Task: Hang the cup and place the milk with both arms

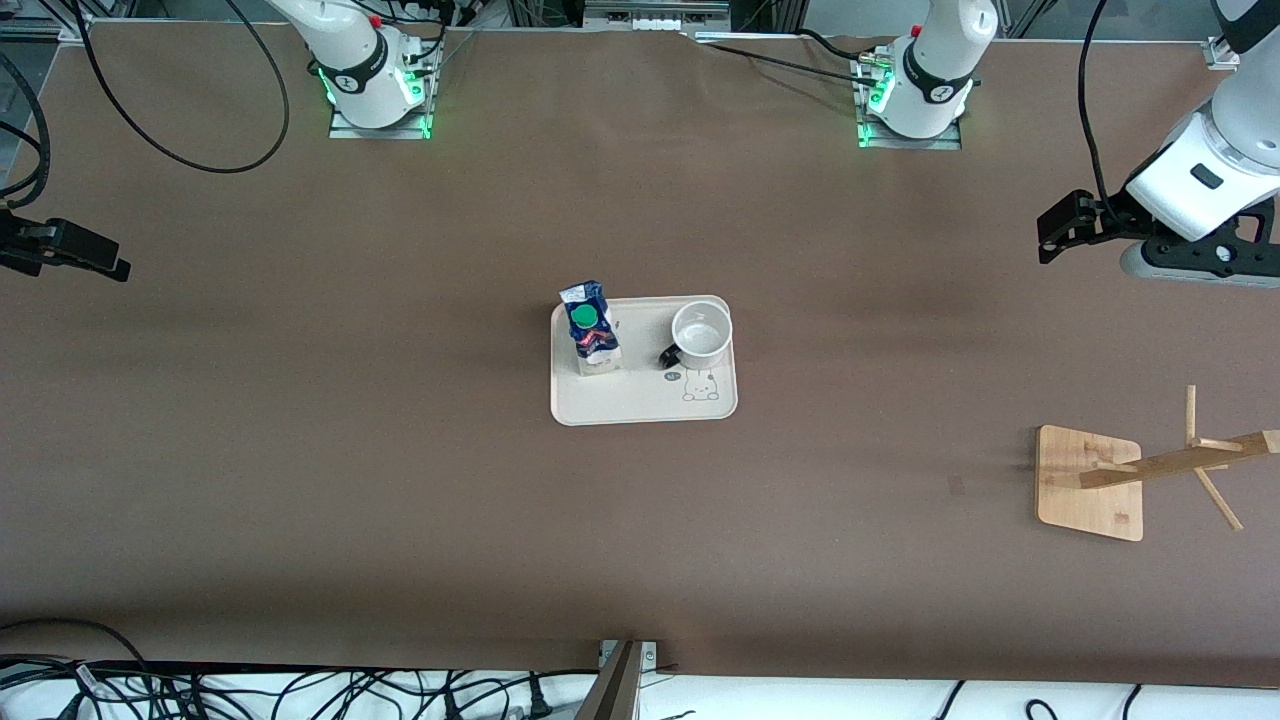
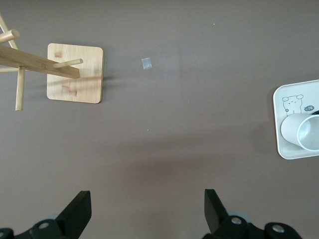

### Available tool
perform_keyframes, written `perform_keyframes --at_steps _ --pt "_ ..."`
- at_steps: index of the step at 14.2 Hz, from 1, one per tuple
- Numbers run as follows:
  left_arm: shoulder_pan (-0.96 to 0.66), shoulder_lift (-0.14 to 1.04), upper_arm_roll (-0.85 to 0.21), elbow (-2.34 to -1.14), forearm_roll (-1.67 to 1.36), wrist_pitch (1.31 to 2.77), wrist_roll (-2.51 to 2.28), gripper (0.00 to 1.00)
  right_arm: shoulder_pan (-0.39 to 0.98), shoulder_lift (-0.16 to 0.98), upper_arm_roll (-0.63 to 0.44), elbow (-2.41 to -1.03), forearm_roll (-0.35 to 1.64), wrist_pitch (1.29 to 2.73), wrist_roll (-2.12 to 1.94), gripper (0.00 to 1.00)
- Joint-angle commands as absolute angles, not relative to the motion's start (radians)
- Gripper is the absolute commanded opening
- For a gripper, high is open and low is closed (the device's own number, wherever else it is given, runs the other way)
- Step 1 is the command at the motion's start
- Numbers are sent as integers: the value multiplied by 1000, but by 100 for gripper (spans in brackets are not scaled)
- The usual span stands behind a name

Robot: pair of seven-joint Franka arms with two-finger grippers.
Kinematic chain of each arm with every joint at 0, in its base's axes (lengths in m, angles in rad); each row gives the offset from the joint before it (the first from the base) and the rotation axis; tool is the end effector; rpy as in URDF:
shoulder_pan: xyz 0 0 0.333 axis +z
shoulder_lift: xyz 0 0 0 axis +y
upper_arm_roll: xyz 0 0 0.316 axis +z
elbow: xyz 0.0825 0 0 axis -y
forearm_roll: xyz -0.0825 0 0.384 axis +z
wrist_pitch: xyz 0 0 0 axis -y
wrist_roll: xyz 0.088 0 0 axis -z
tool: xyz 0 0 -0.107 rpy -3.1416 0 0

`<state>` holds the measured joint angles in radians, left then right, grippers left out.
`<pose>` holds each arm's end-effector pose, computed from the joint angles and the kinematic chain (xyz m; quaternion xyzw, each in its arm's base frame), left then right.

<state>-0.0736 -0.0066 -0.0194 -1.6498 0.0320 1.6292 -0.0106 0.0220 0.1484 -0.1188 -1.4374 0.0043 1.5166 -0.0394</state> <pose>0.5538 -0.0484 0.5959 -0.9990 0.0422 0.0062 0.0164 0.5914 -0.0515 0.5978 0.9990 -0.0283 -0.0344 0.0043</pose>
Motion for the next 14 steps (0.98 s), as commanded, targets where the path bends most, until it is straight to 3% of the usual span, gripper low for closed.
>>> perform_keyframes --at_steps 1,11,14 --pt "-69 -17 -20 -1641 31 1609 6 100 23 158 -120 -1413 15 1502 -51 100" --pt "-69 -15 -20 -1641 31 1609 6 100 31 160 -118 -1414 14 1497 -48 100" --pt "-69 -14 -20 -1641 31 1611 5 100 92 164 -120 -1417 2 1497 -37 100"
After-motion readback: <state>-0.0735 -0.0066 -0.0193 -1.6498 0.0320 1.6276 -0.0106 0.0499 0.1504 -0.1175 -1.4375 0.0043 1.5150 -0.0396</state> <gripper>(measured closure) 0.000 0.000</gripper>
